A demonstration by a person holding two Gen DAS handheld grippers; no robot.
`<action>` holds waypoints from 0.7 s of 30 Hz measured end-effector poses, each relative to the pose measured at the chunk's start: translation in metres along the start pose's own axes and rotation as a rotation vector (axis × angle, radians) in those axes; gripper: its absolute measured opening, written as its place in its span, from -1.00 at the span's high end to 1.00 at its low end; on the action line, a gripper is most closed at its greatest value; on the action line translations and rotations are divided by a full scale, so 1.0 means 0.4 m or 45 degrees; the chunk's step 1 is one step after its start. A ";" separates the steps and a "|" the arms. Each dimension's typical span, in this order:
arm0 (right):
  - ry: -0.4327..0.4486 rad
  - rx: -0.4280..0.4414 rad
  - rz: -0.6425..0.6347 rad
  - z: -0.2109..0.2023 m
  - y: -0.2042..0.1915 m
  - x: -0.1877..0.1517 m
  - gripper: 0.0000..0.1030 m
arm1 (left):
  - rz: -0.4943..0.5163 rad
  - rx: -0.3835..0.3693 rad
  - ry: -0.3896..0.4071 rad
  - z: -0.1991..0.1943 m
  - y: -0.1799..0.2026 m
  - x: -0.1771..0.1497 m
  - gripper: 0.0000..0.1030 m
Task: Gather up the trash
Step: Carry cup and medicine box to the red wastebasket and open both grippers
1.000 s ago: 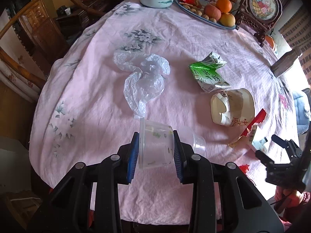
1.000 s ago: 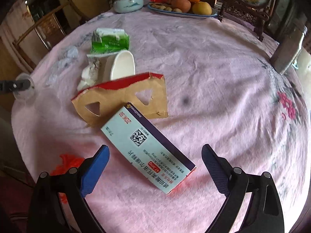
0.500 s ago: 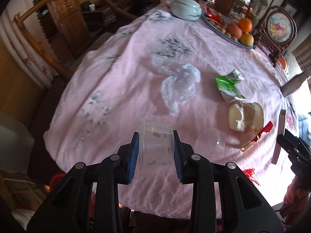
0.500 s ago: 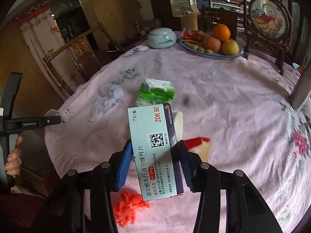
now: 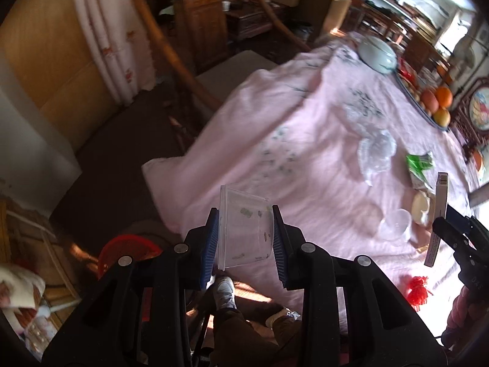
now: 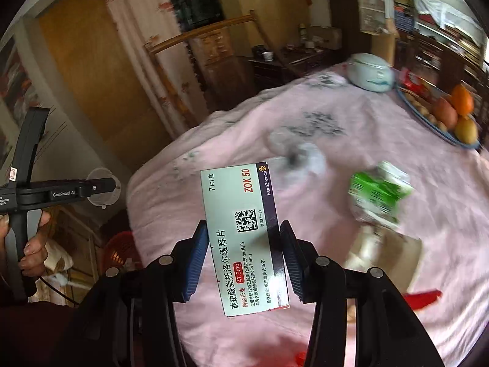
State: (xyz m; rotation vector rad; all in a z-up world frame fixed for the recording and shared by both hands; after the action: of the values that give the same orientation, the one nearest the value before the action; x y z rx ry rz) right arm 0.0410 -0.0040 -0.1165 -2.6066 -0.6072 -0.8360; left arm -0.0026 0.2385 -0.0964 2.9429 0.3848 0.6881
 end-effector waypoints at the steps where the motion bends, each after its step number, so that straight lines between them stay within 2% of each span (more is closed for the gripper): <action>1: -0.009 0.027 -0.038 0.013 -0.032 0.012 0.09 | -0.033 0.017 0.003 -0.008 -0.032 -0.008 0.34; 6: -0.049 0.170 -0.201 0.067 -0.190 0.056 0.09 | -0.182 0.098 0.004 -0.040 -0.167 -0.066 0.34; 14: -0.119 0.380 -0.423 0.131 -0.450 0.102 0.09 | -0.478 0.198 -0.015 -0.094 -0.392 -0.209 0.34; 21: -0.168 0.455 -0.577 0.152 -0.621 0.105 0.08 | -0.630 0.222 -0.062 -0.094 -0.511 -0.309 0.34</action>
State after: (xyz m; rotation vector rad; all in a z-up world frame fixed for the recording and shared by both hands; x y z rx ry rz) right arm -0.0213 0.2467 -0.0924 -2.2367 -1.2889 -0.6052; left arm -0.1718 0.4038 -0.1456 2.8220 1.1657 0.5342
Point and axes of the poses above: each gripper's, at about its wrist camera, not at the fingertips, and z roughly the way its jaws point, y to its right, x to its top, the point moved 5 cm from there along z, roughly the way its jaws point, and after that the axes turned 3 degrees about -x, right-handed, at the moved point
